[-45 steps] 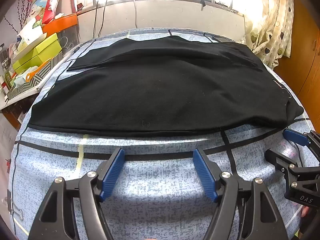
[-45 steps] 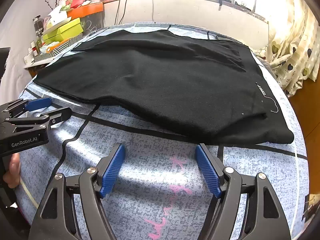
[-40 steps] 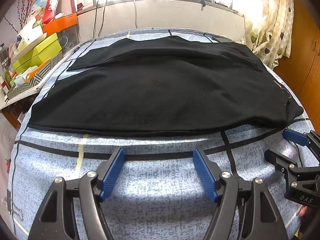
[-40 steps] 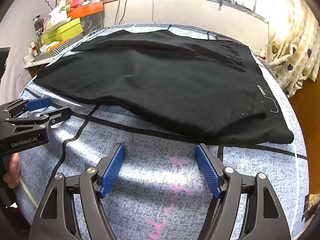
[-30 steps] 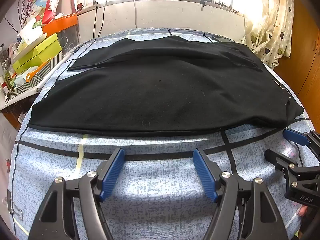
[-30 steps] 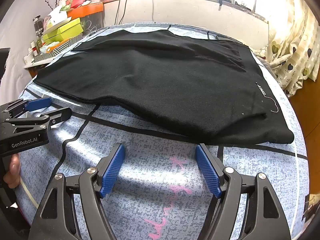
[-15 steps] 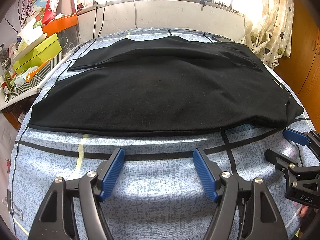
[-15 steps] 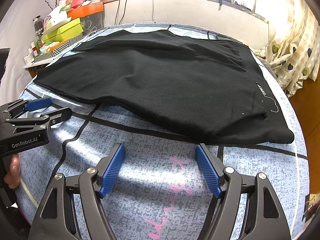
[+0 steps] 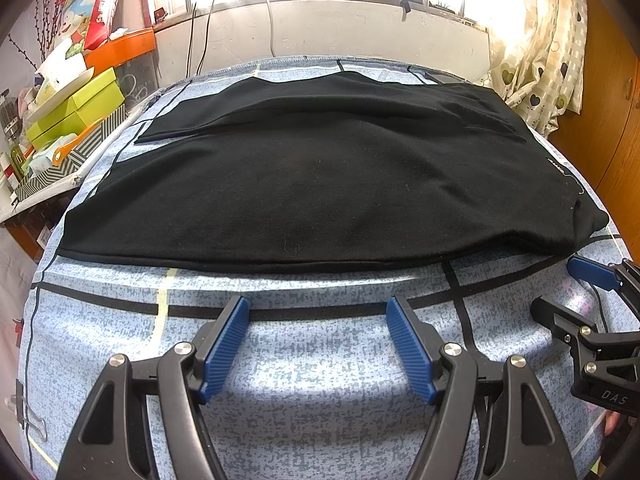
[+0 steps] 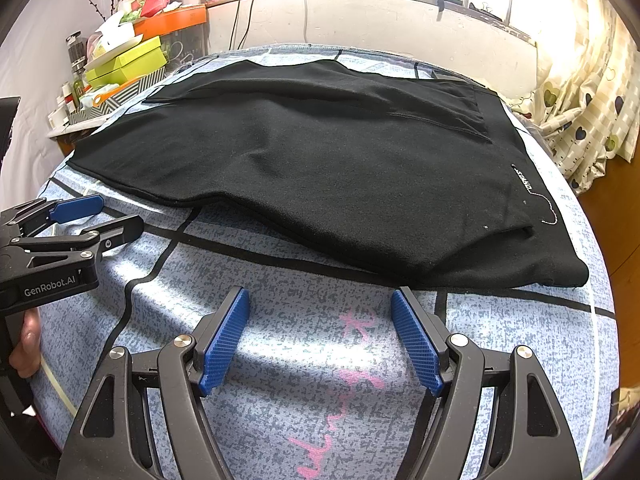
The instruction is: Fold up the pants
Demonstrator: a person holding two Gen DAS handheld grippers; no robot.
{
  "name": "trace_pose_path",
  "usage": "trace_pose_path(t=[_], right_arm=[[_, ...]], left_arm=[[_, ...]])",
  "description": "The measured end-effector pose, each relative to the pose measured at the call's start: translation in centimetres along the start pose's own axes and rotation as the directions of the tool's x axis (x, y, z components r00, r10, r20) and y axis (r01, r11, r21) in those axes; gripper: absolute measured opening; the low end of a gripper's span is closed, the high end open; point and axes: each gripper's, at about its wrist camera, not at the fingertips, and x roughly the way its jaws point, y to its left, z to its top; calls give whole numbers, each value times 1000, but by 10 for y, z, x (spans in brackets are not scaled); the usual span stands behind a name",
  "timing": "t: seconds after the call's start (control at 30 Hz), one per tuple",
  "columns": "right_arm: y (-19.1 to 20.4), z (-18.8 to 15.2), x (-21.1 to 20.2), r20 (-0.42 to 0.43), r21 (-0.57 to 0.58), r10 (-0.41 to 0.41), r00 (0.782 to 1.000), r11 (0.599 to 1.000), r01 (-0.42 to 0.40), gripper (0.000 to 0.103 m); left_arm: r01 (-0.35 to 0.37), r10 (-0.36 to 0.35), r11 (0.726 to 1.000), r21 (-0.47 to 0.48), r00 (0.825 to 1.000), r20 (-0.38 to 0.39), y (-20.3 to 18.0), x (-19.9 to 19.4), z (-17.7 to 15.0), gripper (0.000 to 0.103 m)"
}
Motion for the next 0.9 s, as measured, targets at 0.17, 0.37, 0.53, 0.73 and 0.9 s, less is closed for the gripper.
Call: trace_pose_path(t=[0.17, 0.37, 0.53, 0.73, 0.9], right_arm=[[0, 0, 0, 0, 0, 0, 1000, 1000, 0, 74], [0, 0, 0, 0, 0, 0, 1000, 1000, 0, 74], [0, -1, 0, 0, 0, 0, 1000, 1000, 0, 74], [0, -1, 0, 1, 0, 0, 1000, 1000, 0, 74], [0, -1, 0, 1, 0, 0, 1000, 1000, 0, 74]], left_arm=[[-1, 1, 1000, 0, 1000, 0, 1, 1, 0, 74], [-2, 2, 1000, 1, 1000, 0, 1, 1, 0, 74], [-2, 2, 1000, 2, 1000, 0, 1, 1, 0, 74], [-2, 2, 1000, 1, 1000, 0, 1, 1, 0, 74], [-1, 1, 1000, 1, 1000, 0, 2, 1, 0, 74]])
